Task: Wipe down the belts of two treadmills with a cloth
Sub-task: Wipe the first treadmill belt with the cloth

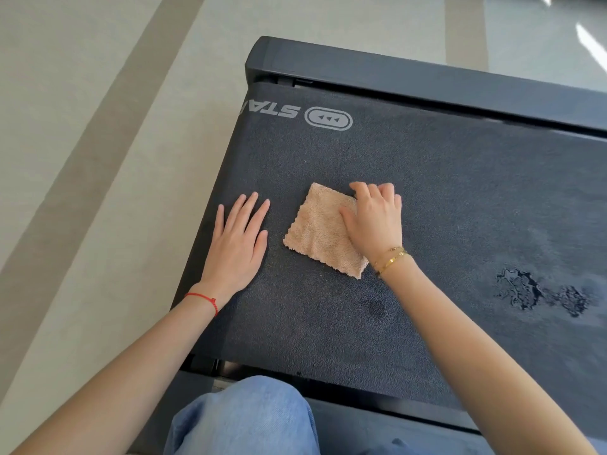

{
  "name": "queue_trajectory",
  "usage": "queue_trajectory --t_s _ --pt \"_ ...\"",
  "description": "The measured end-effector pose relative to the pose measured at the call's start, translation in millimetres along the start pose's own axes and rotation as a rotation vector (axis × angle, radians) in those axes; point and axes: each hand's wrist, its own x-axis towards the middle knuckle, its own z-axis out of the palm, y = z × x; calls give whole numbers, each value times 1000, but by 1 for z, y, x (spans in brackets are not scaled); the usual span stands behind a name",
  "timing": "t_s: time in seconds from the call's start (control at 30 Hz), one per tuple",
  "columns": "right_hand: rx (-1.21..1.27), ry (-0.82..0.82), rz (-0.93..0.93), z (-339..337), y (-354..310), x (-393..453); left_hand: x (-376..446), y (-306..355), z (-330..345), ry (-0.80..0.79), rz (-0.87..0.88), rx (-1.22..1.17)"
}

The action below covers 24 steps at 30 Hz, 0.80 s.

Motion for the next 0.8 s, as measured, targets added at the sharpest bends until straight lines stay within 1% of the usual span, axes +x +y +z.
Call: queue_trajectory --t_s 0.1,0.2,0.3,0.37,0.4,0.43,0.5,0.53,0.57,0.67,0.8 --pt "69 11 -12 4 -4 6 0 0 -1 3 -5 2" --pt "95 124 -4 3 -8 17 0 1 -1 1 -10 0" --pt "33 251 73 0 -3 36 1 2 -2 -8 -18 7" --pt "-50 285 113 -1 4 39 1 2 -2 -13 -21 17" --pt "-63 249 57 0 7 36 1 2 -2 -16 -20 21" --pt "-38 166 -47 2 8 31 1 2 -2 -20 -19 24" --pt "27 -82 -260 8 8 17 1 1 -2 -25 -19 24" --pt "1 -182 -319 12 10 12 2 0 -3 -27 -20 22" --pt "-49 -231 -338 17 13 9 3 -1 -4 -31 -22 21" --pt "-97 -222 -275 28 19 15 6 -4 -4 -34 -34 34" --pt "33 -166 -91 39 3 52 10 -8 -4 -34 -53 41"
